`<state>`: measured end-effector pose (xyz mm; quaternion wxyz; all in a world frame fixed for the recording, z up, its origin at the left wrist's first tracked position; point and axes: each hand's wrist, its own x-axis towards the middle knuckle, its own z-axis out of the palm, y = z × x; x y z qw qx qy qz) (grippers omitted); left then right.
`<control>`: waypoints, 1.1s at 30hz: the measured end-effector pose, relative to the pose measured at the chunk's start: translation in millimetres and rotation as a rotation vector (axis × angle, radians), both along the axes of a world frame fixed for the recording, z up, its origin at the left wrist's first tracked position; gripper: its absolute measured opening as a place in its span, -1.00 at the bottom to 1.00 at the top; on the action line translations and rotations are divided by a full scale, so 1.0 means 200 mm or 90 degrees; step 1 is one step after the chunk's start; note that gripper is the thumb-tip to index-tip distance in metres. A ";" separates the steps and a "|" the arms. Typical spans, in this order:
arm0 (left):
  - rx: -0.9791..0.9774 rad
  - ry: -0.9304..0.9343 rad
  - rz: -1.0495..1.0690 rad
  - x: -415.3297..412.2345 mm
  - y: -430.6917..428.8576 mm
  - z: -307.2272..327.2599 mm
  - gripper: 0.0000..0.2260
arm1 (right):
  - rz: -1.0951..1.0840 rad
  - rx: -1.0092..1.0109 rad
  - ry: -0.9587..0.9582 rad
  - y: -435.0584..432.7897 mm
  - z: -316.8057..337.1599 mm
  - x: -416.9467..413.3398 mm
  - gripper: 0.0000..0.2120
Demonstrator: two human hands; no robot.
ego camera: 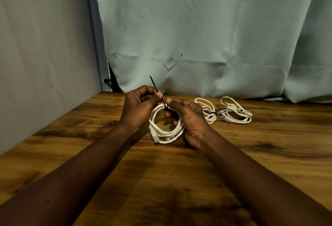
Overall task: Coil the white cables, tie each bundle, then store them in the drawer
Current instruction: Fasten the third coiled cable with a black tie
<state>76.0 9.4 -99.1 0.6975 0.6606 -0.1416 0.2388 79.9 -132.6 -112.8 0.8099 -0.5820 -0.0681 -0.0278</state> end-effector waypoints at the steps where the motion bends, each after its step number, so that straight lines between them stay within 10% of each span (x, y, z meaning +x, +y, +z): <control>1: 0.012 0.004 0.013 0.00 0.00 0.00 -0.94 | 0.003 -0.009 -0.016 0.00 0.00 0.00 -0.87; 24: 0.024 0.197 -0.087 0.04 0.06 -0.02 -0.72 | -0.138 -0.570 -0.449 -0.05 0.00 -0.01 -0.76; 33: 0.111 0.173 -0.194 0.02 0.11 -0.01 -0.75 | -0.175 -0.481 -0.366 -0.07 -0.01 0.02 -0.79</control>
